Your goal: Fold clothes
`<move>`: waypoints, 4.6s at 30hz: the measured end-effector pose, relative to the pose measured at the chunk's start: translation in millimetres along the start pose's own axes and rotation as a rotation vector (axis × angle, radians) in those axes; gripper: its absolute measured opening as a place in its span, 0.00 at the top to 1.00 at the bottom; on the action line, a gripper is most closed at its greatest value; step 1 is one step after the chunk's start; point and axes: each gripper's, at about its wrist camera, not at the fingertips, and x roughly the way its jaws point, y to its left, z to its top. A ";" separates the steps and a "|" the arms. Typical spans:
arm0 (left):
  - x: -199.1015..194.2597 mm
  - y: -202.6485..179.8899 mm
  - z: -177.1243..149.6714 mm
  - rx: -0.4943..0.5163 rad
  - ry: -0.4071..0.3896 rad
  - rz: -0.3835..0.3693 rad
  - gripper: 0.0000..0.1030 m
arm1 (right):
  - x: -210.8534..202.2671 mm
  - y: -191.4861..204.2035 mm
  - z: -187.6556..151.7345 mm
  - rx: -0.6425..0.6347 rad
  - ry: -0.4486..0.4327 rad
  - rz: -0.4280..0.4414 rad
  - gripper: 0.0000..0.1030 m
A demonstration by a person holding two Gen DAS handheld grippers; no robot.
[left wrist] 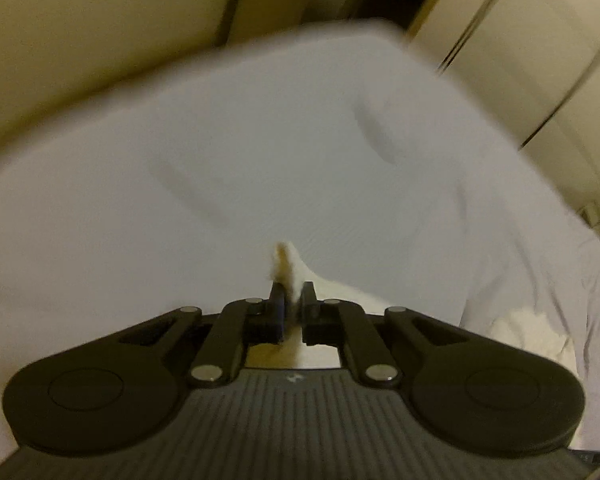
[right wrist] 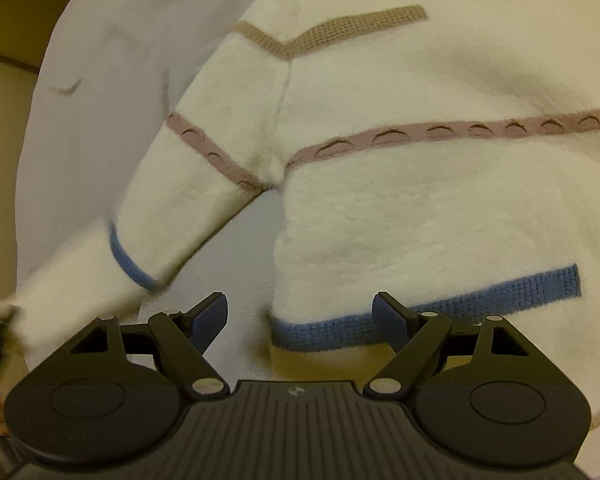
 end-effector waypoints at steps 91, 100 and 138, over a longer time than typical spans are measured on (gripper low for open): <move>-93.1 -426.6 -405.5 0.241 0.543 0.060 0.79 | -309.5 -617.0 12.8 0.315 -0.859 0.062 0.95; -103.0 -403.1 -412.8 0.230 0.566 0.078 0.70 | -234.7 -639.3 26.8 0.464 -0.525 -0.224 0.64; -178.1 -245.8 -358.3 0.659 0.597 -0.035 0.60 | -178.4 -206.8 -285.4 -0.163 -0.211 -0.249 0.13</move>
